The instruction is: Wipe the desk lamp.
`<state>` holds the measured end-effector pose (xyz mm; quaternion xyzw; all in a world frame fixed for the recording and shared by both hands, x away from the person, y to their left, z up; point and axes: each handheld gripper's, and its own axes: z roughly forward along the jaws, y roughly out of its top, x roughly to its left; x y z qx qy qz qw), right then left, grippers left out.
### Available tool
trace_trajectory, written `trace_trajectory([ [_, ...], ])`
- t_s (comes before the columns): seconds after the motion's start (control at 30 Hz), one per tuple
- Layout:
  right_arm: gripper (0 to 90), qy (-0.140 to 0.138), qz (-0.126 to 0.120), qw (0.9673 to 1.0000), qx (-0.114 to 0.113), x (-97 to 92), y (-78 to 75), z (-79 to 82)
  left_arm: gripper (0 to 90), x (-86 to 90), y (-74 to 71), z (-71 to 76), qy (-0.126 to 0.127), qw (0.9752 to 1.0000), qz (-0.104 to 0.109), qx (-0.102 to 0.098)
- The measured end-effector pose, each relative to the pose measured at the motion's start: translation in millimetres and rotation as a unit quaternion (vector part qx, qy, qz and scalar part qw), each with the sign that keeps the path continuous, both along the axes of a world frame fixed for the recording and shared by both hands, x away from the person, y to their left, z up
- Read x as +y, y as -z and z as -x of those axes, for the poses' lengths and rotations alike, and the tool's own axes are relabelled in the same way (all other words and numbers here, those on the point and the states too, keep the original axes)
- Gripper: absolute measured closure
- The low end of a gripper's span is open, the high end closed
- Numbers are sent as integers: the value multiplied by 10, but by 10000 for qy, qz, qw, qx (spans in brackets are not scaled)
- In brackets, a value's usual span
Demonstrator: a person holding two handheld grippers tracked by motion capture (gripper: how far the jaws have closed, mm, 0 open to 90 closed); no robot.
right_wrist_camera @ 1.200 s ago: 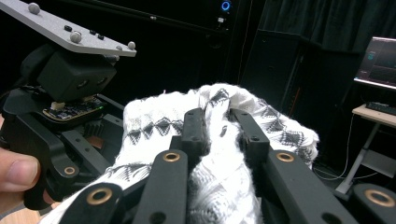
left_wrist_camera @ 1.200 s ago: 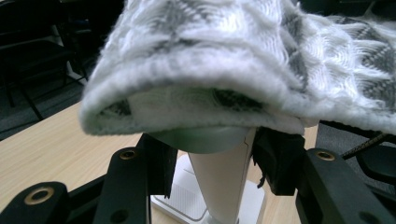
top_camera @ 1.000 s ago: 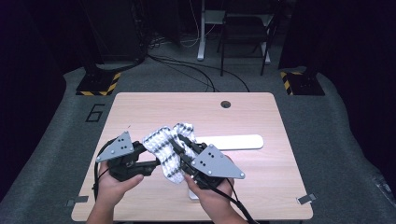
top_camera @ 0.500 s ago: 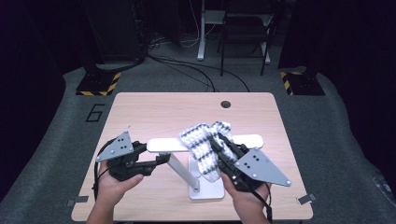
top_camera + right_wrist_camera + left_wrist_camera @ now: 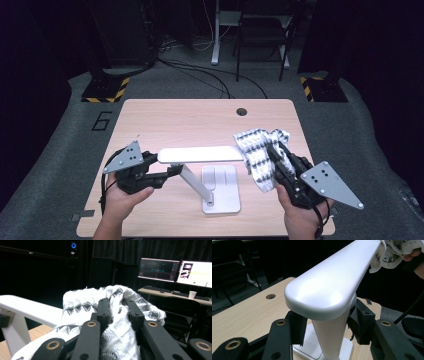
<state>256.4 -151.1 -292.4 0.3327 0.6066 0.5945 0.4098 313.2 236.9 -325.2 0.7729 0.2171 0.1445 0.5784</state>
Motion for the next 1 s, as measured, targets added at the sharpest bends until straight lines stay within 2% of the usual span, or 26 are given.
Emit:
trace_trajectory([
  [0.2, 762, 135, -42, 9999, -7, -100, 16, 28, 531, -4, -1, 6, -4, 10000, 1, 15],
  [0.4, 764, 86, -36, 10000, -22, -19, 25, 32, 531, 3, -3, 2, -13, 10000, -35, -20],
  [0.63, 764, -269, 52, 9996, -32, 245, 34, -5, 532, 1, -1, 7, -23, 10000, -18, -9],
  [1.0, 763, -933, 175, 9955, 33, 805, 56, -71, 531, 2, -2, 8, -32, 10000, -22, -12],
])
